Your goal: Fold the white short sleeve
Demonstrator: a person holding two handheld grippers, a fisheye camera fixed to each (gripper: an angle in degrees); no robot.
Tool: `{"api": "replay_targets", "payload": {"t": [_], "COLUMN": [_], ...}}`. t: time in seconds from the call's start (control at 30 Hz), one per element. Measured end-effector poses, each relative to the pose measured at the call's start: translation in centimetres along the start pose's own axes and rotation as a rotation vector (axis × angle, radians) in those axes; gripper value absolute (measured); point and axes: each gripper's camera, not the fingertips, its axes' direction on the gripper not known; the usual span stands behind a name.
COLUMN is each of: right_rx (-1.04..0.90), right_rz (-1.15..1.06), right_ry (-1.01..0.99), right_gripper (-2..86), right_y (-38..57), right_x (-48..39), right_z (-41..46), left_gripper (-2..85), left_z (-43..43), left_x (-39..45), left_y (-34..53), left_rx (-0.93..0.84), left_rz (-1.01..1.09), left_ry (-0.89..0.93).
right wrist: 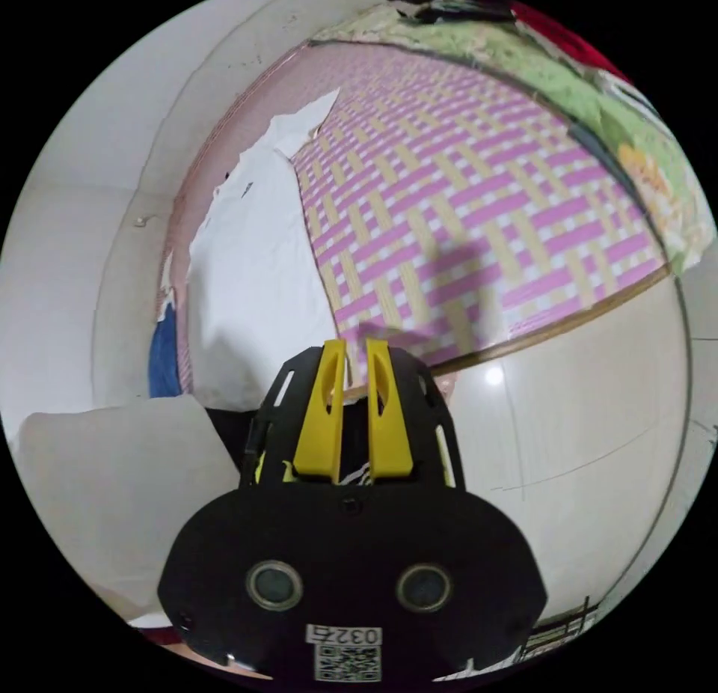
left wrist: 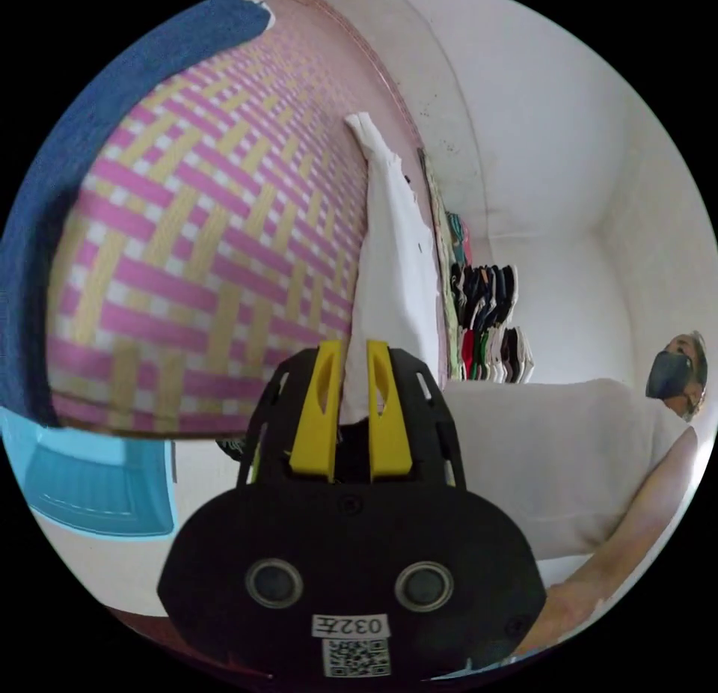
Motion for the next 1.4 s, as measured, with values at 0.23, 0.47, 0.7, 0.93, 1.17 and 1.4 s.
{"api": "replay_targets", "payload": {"t": [0.23,0.47,0.7,0.93,1.17,1.4], "right_rx": [0.037,-0.063,-0.099,-0.088,-0.083,0.122], "right_rz": [-0.311,-0.418,-0.392,-0.352,-0.297,-0.233], "right_ry": [0.079,0.039,0.15,0.173,0.128,0.184], "right_gripper": [-0.8,-1.0,-1.0,-1.0,-1.0,-1.0], "right_y": [-6.1,-10.6,-11.5,-11.0,-11.5,-19.4], "right_x": [-13.0,-24.1,-27.5,-28.5,-28.5,-27.0], "right_z": [3.9,12.8,16.7,16.1,14.3,9.1], "left_gripper": [2.1,-0.8,-0.9,-0.9,-0.9,-0.9], "left_z": [1.6,8.3,13.8,10.9,9.4,13.2], "left_x": [4.3,12.9,17.0,19.2,23.9,31.3], "left_y": [-15.4,-32.5,-40.9,-36.8,-34.5,-39.8], "left_rx": [0.135,0.085,-0.047,0.149,0.282,0.131], "left_rz": [0.031,0.124,0.187,0.074,0.069,0.262], "left_ry": [-0.047,-0.226,-0.366,-0.526,-0.481,-0.504]}}
